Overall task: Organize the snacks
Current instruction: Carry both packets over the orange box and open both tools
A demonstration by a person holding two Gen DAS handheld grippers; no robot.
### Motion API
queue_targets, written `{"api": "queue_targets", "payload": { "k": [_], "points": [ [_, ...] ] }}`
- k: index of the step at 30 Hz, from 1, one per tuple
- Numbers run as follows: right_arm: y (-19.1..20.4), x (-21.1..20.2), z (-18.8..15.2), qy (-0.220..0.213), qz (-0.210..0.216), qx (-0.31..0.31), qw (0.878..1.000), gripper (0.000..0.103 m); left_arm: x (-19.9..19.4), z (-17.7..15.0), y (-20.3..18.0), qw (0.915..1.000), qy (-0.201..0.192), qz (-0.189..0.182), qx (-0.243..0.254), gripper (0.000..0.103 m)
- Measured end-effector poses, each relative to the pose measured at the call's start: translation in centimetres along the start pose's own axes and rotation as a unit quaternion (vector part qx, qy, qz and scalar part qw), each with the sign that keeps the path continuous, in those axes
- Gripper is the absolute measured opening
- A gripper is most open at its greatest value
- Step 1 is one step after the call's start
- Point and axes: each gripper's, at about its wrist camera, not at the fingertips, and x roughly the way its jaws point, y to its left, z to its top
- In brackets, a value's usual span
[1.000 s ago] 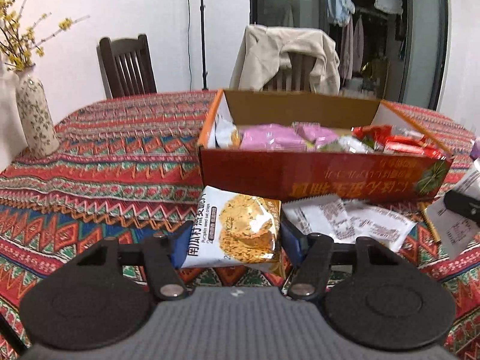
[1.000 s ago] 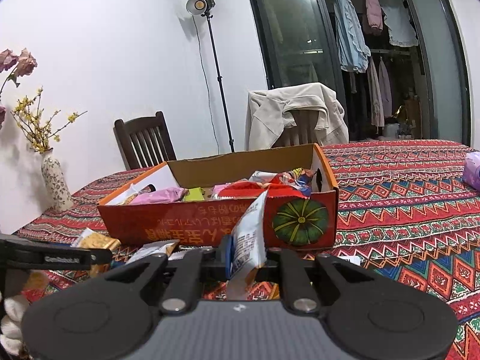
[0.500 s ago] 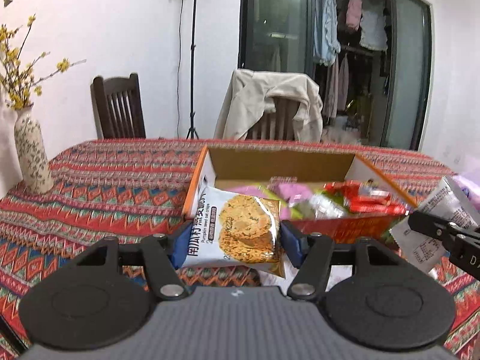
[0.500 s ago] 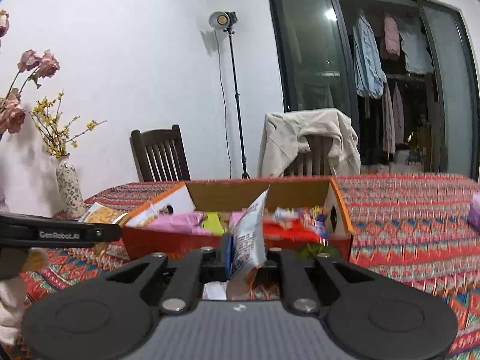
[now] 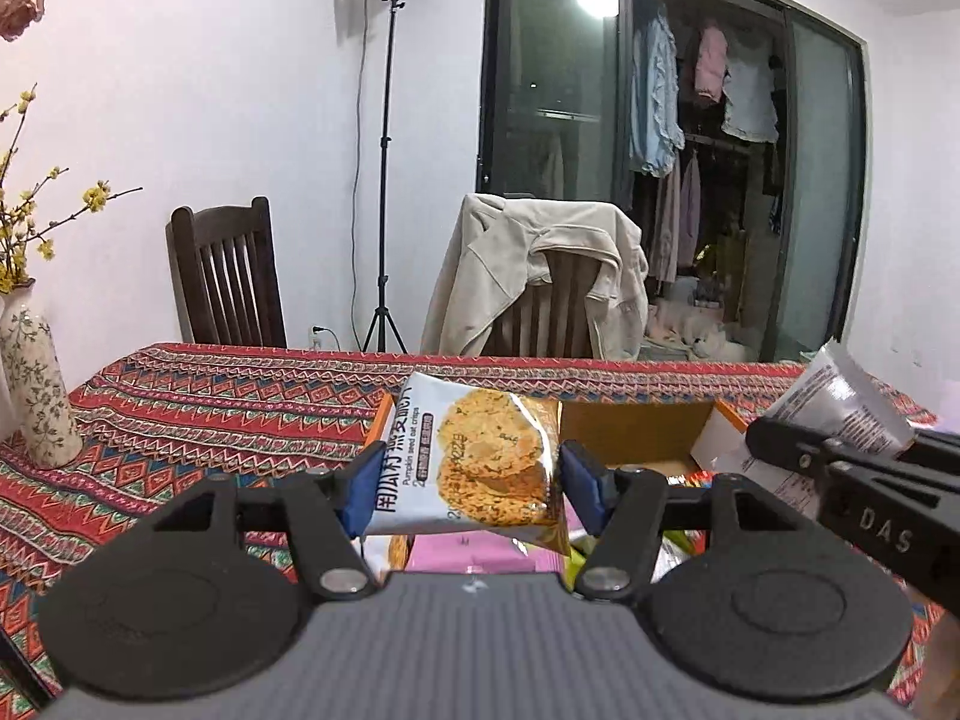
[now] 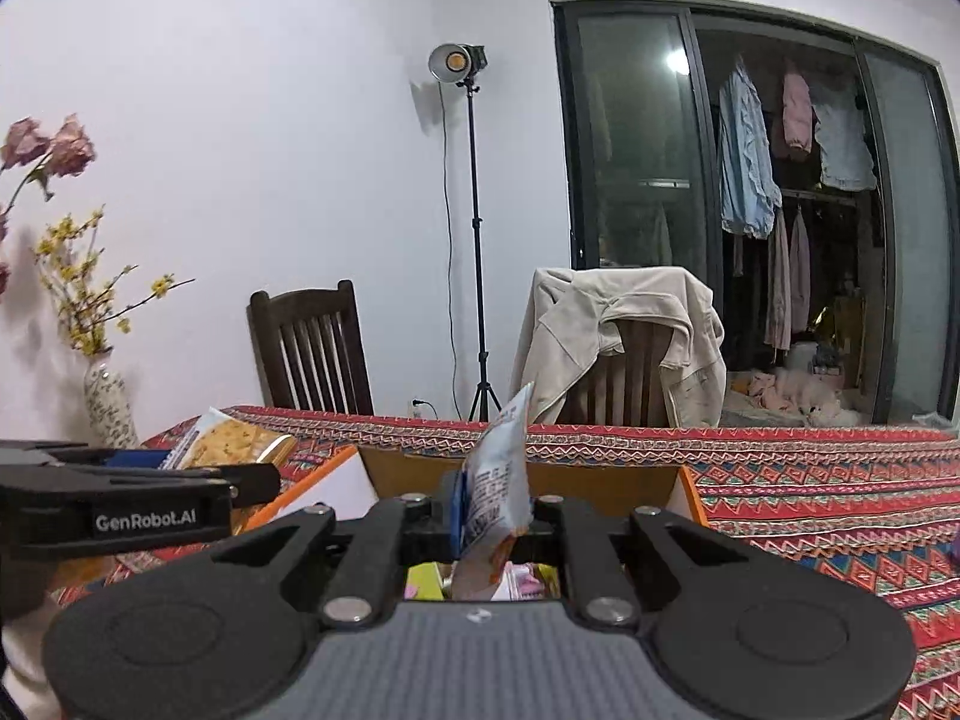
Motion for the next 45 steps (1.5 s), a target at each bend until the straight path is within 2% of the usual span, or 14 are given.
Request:
{"api": "queue_targets", "payload": {
  "k": [6,11,19,22,24,25,26,27,28,30,32,33,45],
  "points": [
    [-0.5,3.4,0.2,0.005,-0.013,0.007,1.0,0.012,3.3,0.3,0.2,0.9998,0.004,0.012,-0.013,0.063],
    [-1.6,5.3,-0.5,0.005,-0.014,0.018,1.0,0.012,5.4,-0.9,0.7,0.9997,0.007,0.015,-0.015,0.063],
    [-2.5,7.4,-2.4,0.029,0.0,0.025,0.999,0.012,7.2,-2.1,0.4,0.9998,0.015,0.01,0.01,0.063],
    [-2.5,7.6,-2.7,0.039,-0.005,0.022,0.999,0.015,7.1,-2.5,0.6,0.9999,0.012,0.004,0.01,0.073],
    [-2.6,7.4,-2.6,0.038,-0.011,0.022,0.999,0.016,6.9,-2.7,0.7,0.9999,0.006,-0.001,0.009,0.083],
    [-2.6,7.3,-2.6,0.037,-0.011,0.022,0.999,0.025,6.7,-2.7,0.8,1.0,0.004,-0.003,0.006,0.086],
    [-2.7,7.1,-2.6,0.036,-0.013,0.023,0.999,0.043,6.6,-2.8,0.9,1.0,0.002,-0.003,0.004,0.094],
    [-2.8,7.0,-2.6,0.034,-0.017,0.024,0.999,0.054,6.5,-2.8,1.0,1.0,-0.001,0.001,0.001,0.103],
    [-2.9,6.8,-2.6,0.031,-0.02,0.026,0.999,0.07,6.4,-2.8,1.1,1.0,-0.007,0.006,-0.003,0.103],
    [-3.2,6.5,-2.5,0.027,-0.022,0.032,0.999,0.079,6.3,-2.8,1.3,0.9999,-0.006,0.012,-0.007,0.103],
    [-3.3,6.5,-2.4,0.029,-0.023,0.038,0.999,0.098,6.2,-2.9,1.6,0.9998,-0.004,0.012,-0.015,0.103],
    [-3.4,6.4,-2.5,0.029,-0.024,0.039,0.999,0.102,6.2,-2.8,1.6,0.9998,-0.003,0.014,-0.017,0.103],
    [-3.2,5.3,-2.4,0.017,-0.026,0.035,0.999,0.103,5.7,-2.1,1.7,0.9996,-0.003,0.017,-0.021,0.103]
  ]
}}
